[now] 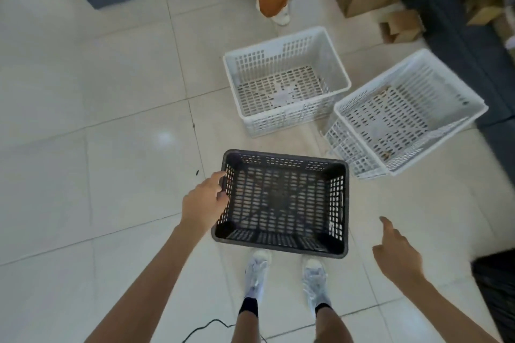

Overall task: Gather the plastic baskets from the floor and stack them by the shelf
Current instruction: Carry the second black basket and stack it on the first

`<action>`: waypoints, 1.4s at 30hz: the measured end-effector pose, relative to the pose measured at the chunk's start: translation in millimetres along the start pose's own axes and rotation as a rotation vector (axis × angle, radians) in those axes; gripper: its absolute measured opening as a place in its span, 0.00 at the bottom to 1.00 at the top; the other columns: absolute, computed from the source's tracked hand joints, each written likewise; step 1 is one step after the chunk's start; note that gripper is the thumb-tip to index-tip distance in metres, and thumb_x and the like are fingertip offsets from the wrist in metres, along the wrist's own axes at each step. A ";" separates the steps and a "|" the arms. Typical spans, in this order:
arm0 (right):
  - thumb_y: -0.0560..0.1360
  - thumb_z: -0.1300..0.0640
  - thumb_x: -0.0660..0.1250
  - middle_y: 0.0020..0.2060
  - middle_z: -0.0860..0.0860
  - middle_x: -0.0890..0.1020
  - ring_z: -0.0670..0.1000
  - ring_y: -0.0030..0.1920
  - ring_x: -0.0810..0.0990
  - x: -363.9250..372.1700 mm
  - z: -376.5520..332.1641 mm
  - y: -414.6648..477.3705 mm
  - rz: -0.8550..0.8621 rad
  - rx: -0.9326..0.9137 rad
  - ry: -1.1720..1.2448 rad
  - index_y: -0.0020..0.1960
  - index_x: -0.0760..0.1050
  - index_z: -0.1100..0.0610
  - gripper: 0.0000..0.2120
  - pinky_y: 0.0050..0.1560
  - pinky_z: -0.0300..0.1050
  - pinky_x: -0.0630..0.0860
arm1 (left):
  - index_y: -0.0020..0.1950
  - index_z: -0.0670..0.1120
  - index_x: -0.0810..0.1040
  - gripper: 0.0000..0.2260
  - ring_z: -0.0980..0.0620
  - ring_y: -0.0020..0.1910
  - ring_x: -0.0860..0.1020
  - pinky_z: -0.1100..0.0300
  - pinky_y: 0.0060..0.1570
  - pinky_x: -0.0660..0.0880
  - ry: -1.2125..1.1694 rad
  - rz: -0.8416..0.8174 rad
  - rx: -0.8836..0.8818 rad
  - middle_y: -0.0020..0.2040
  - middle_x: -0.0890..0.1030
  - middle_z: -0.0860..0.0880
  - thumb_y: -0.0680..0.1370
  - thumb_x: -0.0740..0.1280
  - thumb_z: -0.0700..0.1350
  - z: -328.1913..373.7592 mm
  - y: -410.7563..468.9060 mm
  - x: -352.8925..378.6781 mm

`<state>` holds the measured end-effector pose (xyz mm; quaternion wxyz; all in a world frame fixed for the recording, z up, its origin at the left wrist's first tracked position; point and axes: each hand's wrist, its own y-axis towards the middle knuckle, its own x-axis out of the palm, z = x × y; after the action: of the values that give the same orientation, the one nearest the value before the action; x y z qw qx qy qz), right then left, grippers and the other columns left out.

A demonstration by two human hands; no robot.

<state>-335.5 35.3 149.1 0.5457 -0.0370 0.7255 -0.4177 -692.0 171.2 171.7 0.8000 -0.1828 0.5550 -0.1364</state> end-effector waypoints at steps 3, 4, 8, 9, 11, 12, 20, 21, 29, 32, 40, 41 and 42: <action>0.72 0.62 0.62 0.60 0.59 0.75 0.61 0.58 0.75 45.0 5.3 40.7 0.061 0.078 0.113 0.72 0.55 0.54 0.31 0.51 0.56 0.75 | 0.70 0.53 0.65 0.22 0.48 0.56 0.78 0.51 0.54 0.73 0.006 -0.046 -0.010 0.59 0.80 0.51 0.76 0.61 0.48 -32.2 41.8 45.0; 0.72 0.62 0.62 0.61 0.60 0.75 0.62 0.59 0.75 58.8 6.8 55.1 0.083 0.117 0.165 0.71 0.56 0.54 0.30 0.53 0.57 0.75 | 0.70 0.53 0.64 0.22 0.48 0.57 0.78 0.50 0.55 0.74 -0.001 -0.044 -0.009 0.60 0.79 0.50 0.76 0.61 0.49 -42.6 54.7 61.3; 0.73 0.60 0.64 0.61 0.61 0.75 0.63 0.59 0.75 111.0 10.6 116.1 0.119 0.237 0.304 0.70 0.56 0.53 0.30 0.55 0.60 0.73 | 0.72 0.49 0.61 0.25 0.45 0.61 0.74 0.47 0.55 0.75 -0.089 0.028 -0.030 0.65 0.72 0.46 0.76 0.63 0.47 -81.0 94.8 132.1; 0.73 0.60 0.64 0.61 0.61 0.75 0.63 0.59 0.75 125.4 11.5 133.3 0.115 0.237 0.329 0.71 0.55 0.53 0.30 0.55 0.60 0.74 | 0.73 0.48 0.60 0.26 0.44 0.64 0.72 0.46 0.56 0.74 -0.092 0.055 -0.051 0.68 0.69 0.45 0.76 0.63 0.47 -91.4 106.7 149.9; 0.73 0.61 0.65 0.62 0.65 0.73 0.65 0.60 0.75 150.5 11.0 168.3 0.075 0.247 0.384 0.72 0.51 0.53 0.33 0.57 0.60 0.73 | 0.75 0.48 0.56 0.30 0.41 0.67 0.68 0.43 0.59 0.72 -0.090 0.062 -0.114 0.71 0.63 0.42 0.76 0.64 0.47 -109.1 130.1 180.8; 0.74 0.63 0.65 0.64 0.67 0.71 0.66 0.61 0.73 161.1 9.7 184.8 0.038 0.256 0.441 0.73 0.49 0.55 0.35 0.59 0.61 0.71 | 0.75 0.49 0.54 0.31 0.39 0.66 0.69 0.42 0.59 0.72 -0.096 0.031 -0.143 0.72 0.63 0.40 0.76 0.65 0.46 -118.2 140.1 195.3; 0.71 0.76 0.61 0.34 0.58 0.79 0.56 0.33 0.74 204.8 13.7 235.3 0.015 0.368 0.779 0.55 0.70 0.64 0.16 0.42 0.53 0.77 | 0.77 0.54 0.48 0.30 0.47 0.31 0.74 0.55 0.33 0.70 -0.160 0.025 -0.105 0.37 0.80 0.45 0.79 0.59 0.42 -146.2 146.8 244.2; 0.71 0.76 0.60 0.32 0.55 0.77 0.54 0.31 0.73 192.6 12.1 227.5 0.033 0.362 0.833 0.55 0.71 0.62 0.16 0.36 0.47 0.77 | 0.77 0.53 0.51 0.29 0.47 0.30 0.73 0.55 0.32 0.69 -0.133 0.072 -0.085 0.35 0.79 0.46 0.79 0.59 0.42 -142.7 144.3 238.3; 0.75 0.74 0.56 0.32 0.55 0.74 0.54 0.32 0.71 66.9 18.7 79.7 0.175 0.262 0.902 0.68 0.63 0.48 0.29 0.35 0.47 0.72 | 0.72 0.52 0.65 0.23 0.45 0.26 0.74 0.56 0.29 0.71 -0.180 0.224 -0.021 0.29 0.78 0.46 0.78 0.62 0.41 -71.2 89.2 95.8; 0.74 0.76 0.57 0.34 0.54 0.76 0.46 0.29 0.74 15.8 26.3 6.6 0.264 0.259 0.946 0.70 0.62 0.43 0.35 0.32 0.31 0.73 | 0.72 0.54 0.65 0.23 0.49 0.24 0.73 0.59 0.27 0.69 -0.208 0.255 0.029 0.28 0.77 0.49 0.78 0.62 0.41 -36.2 43.6 22.9; 0.72 0.77 0.58 0.56 0.53 0.77 0.41 0.43 0.77 -121.8 40.8 -174.0 0.556 0.262 1.066 0.69 0.68 0.49 0.33 0.35 0.21 0.70 | 0.71 0.57 0.65 0.23 0.45 0.32 0.76 0.55 0.37 0.71 -0.273 0.275 0.140 0.32 0.79 0.46 0.78 0.62 0.43 59.4 -72.9 -120.3; 0.73 0.75 0.59 0.58 0.53 0.76 0.47 0.47 0.75 -129.4 46.5 -192.3 0.592 0.270 1.061 0.70 0.66 0.48 0.33 0.40 0.25 0.71 | 0.71 0.58 0.65 0.23 0.45 0.33 0.76 0.55 0.38 0.71 -0.283 0.269 0.157 0.35 0.80 0.44 0.78 0.62 0.43 70.2 -87.0 -129.6; 0.73 0.74 0.59 0.58 0.54 0.77 0.51 0.48 0.74 -137.2 52.0 -208.1 0.613 0.272 1.079 0.69 0.66 0.45 0.33 0.45 0.33 0.71 | 0.72 0.58 0.65 0.23 0.45 0.34 0.76 0.55 0.38 0.71 -0.292 0.273 0.181 0.36 0.81 0.43 0.78 0.62 0.43 82.6 -100.9 -138.9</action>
<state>-321.4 -59.1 385.1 0.1981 0.4574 0.8167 -0.2908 -664.2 150.9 359.1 0.8960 -0.0513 0.4385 -0.0480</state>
